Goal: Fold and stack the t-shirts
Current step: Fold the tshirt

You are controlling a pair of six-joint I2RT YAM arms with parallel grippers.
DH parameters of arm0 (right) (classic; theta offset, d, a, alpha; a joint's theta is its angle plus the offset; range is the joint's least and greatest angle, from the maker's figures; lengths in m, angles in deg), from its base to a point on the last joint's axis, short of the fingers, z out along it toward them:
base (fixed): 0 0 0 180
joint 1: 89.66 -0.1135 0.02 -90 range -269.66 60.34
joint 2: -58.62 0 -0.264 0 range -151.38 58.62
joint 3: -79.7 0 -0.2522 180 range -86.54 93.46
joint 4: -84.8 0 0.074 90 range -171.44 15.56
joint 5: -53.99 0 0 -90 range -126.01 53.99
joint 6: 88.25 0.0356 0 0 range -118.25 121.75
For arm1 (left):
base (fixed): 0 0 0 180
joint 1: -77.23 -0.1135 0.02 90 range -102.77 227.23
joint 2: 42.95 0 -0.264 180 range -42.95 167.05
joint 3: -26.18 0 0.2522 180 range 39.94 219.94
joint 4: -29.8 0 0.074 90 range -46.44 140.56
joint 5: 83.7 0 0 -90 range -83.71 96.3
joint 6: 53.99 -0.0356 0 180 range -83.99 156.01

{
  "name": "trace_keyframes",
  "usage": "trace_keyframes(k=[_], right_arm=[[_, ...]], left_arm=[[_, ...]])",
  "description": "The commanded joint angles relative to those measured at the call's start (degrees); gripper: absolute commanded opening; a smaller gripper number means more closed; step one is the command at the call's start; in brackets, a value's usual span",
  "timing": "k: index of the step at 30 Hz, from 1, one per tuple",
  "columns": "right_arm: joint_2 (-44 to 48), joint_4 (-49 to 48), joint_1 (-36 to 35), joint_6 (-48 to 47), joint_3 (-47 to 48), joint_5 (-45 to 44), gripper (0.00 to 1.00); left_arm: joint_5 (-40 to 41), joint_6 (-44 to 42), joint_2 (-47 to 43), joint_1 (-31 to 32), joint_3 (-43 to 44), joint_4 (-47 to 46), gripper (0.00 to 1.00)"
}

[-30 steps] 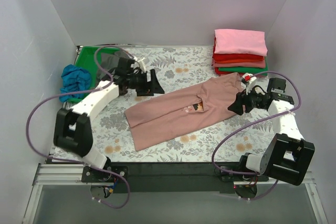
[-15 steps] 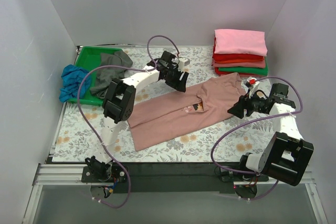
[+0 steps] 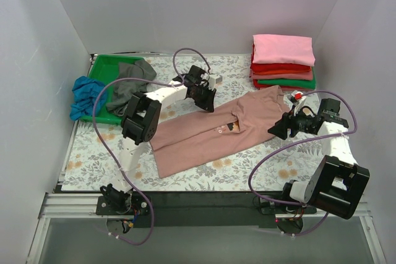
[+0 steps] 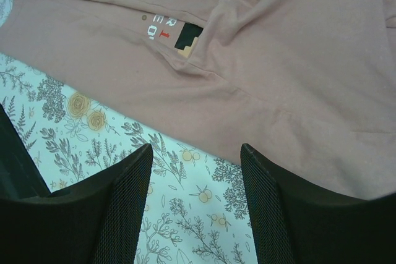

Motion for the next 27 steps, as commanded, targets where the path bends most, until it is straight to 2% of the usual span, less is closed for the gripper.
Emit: trace_keyframes(k=[1, 5, 8, 13, 14, 18, 20, 22, 23, 24, 27], right_arm=[[0.6, 0.5, 0.2, -1.1, -0.4, 1.9, 0.65], [0.6, 0.6, 0.3, -1.3, -0.5, 1.5, 0.65], [0.5, 0.7, 0.3, -1.4, -0.6, 1.3, 0.65], [-0.3, 0.8, 0.3, -1.5, -0.4, 1.1, 0.65], [-0.6, 0.8, 0.2, -1.4, -0.4, 1.1, 0.65], [-2.5, 0.6, -1.9, -1.0, 0.4, -0.9, 0.65], [-4.8, -1.7, -6.1, 0.8, 1.6, -5.4, 0.65], [-7.7, -5.0, -9.3, 7.3, 2.7, -9.5, 0.64], [-8.9, -9.1, -12.1, 9.5, 4.5, -13.7, 0.65], [-10.4, -10.7, -13.4, 14.9, 5.9, -15.9, 0.66], [-18.3, -14.0, -17.2, 21.1, 13.3, -21.9, 0.70]], left_arm=[[-0.2, 1.0, -3.2, 0.3, -5.8, 3.2, 0.00], [7.3, 8.1, -7.9, -2.4, -13.8, 0.8, 0.00], [9.2, 16.2, -12.8, -7.1, -18.7, 0.3, 0.00], [11.1, 25.6, -23.3, -14.4, -32.5, 1.5, 0.00], [11.6, 27.1, -24.6, -17.1, -36.1, 1.7, 0.00], [11.7, 27.9, -28.8, -20.7, -40.2, 0.3, 0.00], [11.2, 26.7, -29.4, -21.2, -39.4, -0.2, 0.12], [10.7, 25.8, -30.1, -21.3, -37.9, -0.4, 0.25], [10.7, 25.3, -31.4, -21.3, -36.3, -0.5, 0.27], [11.0, 25.0, -32.2, -21.3, -35.6, -0.6, 0.29], [13.4, 23.2, -37.3, -21.3, -33.9, -2.1, 0.39]])
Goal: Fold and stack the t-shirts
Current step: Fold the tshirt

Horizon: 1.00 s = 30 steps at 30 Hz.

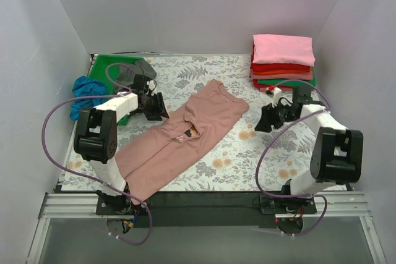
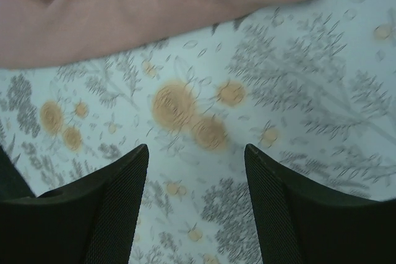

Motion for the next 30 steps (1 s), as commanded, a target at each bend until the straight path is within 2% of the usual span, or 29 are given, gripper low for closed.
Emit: trace_keyframes(k=[1, 4, 5, 8, 9, 10, 15, 18, 19, 21, 22, 26, 29, 30], right_arm=[[-8.0, -8.8, -3.3, 13.9, 9.5, -8.9, 0.70], [-14.1, -12.2, -7.6, 20.7, 13.6, -11.0, 0.73], [-15.2, -13.3, -8.5, 22.1, 14.1, -11.9, 0.73], [-18.9, -17.5, -11.6, 28.4, 14.9, -12.8, 0.75], [-20.0, -19.6, -12.3, 29.5, 14.8, -12.3, 0.91], [-20.5, -20.7, -13.7, 32.6, 14.3, -12.5, 0.98], [-24.0, -21.4, -16.3, 34.3, 15.4, -18.8, 0.96], [-25.3, -21.3, -16.2, 33.8, 16.3, -20.3, 0.81], [-25.5, -21.3, -16.4, 33.4, 16.7, -20.0, 0.68], [-26.5, -21.0, -16.3, 32.6, 18.2, -19.3, 0.50], [-26.8, -20.7, -16.4, 32.3, 19.1, -19.1, 0.33], [-29.5, -18.8, -16.3, 29.4, 24.7, -20.8, 0.12], [-33.1, -17.0, -16.4, 27.1, 33.1, -23.4, 0.05], [-35.8, -15.0, -16.4, 26.3, 38.8, -24.4, 0.04]], left_arm=[[4.1, -2.7, -9.8, 0.0, 3.7, -2.6, 0.40], [11.4, -3.7, -16.6, 0.0, 3.0, -3.7, 0.54], [16.2, -3.6, -18.7, 0.0, 1.8, -4.3, 0.69], [20.9, -2.8, -26.4, -0.1, -0.6, -4.9, 0.85], [21.5, -2.5, -30.3, -0.1, -2.4, -5.1, 0.90], [21.2, -2.3, -32.1, -0.2, -3.6, -5.1, 0.91], [18.0, -1.2, -41.7, -0.3, -9.5, -4.0, 0.91], [15.3, -0.6, -46.1, -0.3, -11.3, -2.7, 0.91], [14.4, -0.5, -47.0, -0.4, -11.6, -2.5, 0.91], [13.6, -0.2, -49.1, -0.3, -11.7, -1.6, 0.91], [13.4, 0.0, -49.5, -0.3, -11.7, -1.3, 0.91], [12.1, 0.2, -51.9, -0.3, -12.6, -0.5, 0.91], [12.0, 0.0, -53.2, -0.3, -13.6, -0.1, 0.91], [11.9, 0.0, -53.7, -0.3, -13.8, -0.1, 0.91]])
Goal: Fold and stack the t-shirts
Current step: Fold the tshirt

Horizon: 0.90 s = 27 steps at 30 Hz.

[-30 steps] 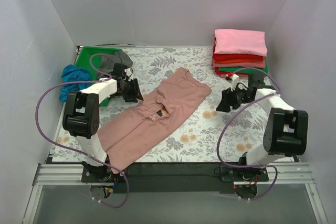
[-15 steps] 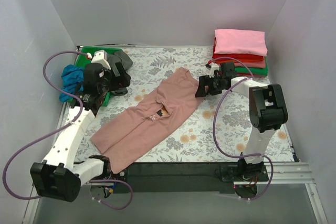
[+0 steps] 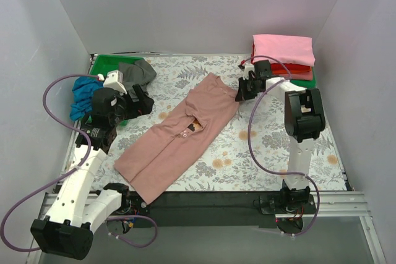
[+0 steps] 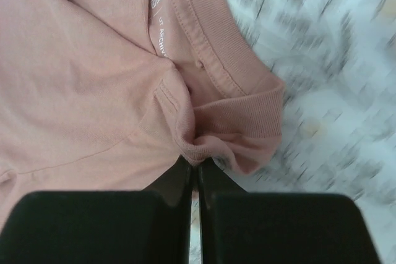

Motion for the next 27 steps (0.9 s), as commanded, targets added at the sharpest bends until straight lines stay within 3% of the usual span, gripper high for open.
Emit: trace_keyframes(k=[1, 6, 9, 10, 13, 21, 25, 27], right_arm=[[-5.4, 3.6, -0.2, -5.4, 14.3, -5.3, 0.02], [-18.7, 11.3, -0.6, -8.8, 40.2, -11.9, 0.04], [-21.6, 13.4, -1.2, -11.2, 45.3, -14.8, 0.28], [-21.3, 13.4, -1.4, -12.0, 45.1, -15.4, 0.44], [-17.2, 13.4, -2.3, -16.1, 42.2, -14.6, 0.60], [4.9, 16.6, -4.7, -26.4, 20.0, -1.4, 0.79], [15.8, 18.9, -5.5, -33.1, 7.8, 6.6, 0.98], [23.1, 19.2, -6.3, -35.9, 2.4, 8.9, 0.98]], left_arm=[[-1.1, -0.2, -1.8, -0.2, -1.1, 1.7, 0.91], [-0.9, -0.2, -2.7, -0.1, -2.1, 1.7, 0.91], [-0.5, -0.7, -2.5, -0.1, -2.4, 1.8, 0.91], [-0.3, -0.9, -2.3, -0.1, -2.4, 1.9, 0.91], [0.2, -1.1, -2.2, -0.1, -3.0, 2.2, 0.91], [-1.2, 3.0, -1.7, -0.1, -5.3, 2.8, 0.98], [-6.0, 4.9, -2.5, -0.1, -5.1, 4.9, 0.98], [-9.0, 5.6, -3.2, -0.1, -4.7, 5.9, 0.97]])
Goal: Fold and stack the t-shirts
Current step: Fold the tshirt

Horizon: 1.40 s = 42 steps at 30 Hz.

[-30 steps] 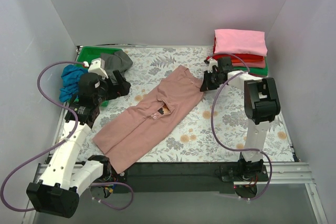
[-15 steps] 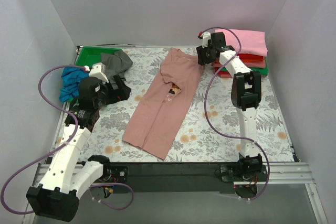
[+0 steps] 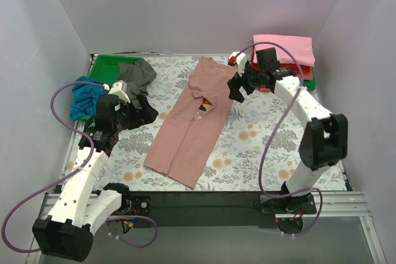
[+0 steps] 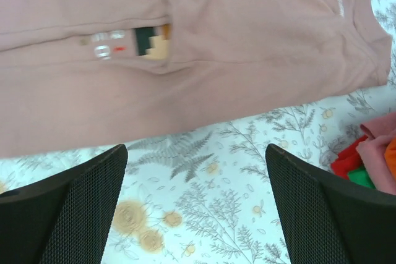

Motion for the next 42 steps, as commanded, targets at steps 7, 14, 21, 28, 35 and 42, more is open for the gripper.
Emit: trace_keyframes(k=[7, 14, 21, 28, 35, 42], right_arm=[[29.8, -1.5, -7.9, -20.5, -33.2, 19.5, 0.98], [30.8, 7.1, -15.7, -30.4, -37.9, 22.7, 0.97], [25.9, 4.5, -34.8, -31.5, -35.9, 8.1, 0.84], [17.4, 1.2, -49.7, -31.4, -31.9, -6.4, 0.77], [10.2, -0.5, -58.3, -30.2, -27.9, -11.8, 0.67], [3.4, -1.0, -60.6, -28.5, -23.7, -17.5, 0.57]], left_arm=[[-14.5, 8.0, -3.4, -0.1, -1.6, 9.3, 0.97], [-14.6, 10.6, -8.0, -0.1, -3.6, 16.3, 0.94], [-15.6, 12.6, -12.0, -0.1, -8.5, 17.4, 0.94], [-6.0, 14.3, -12.6, -0.1, -7.1, 23.2, 0.94], [0.5, 15.5, -14.7, -0.1, -4.0, 26.3, 0.93], [0.1, 15.4, -16.7, -0.1, -3.6, 27.0, 0.93]])
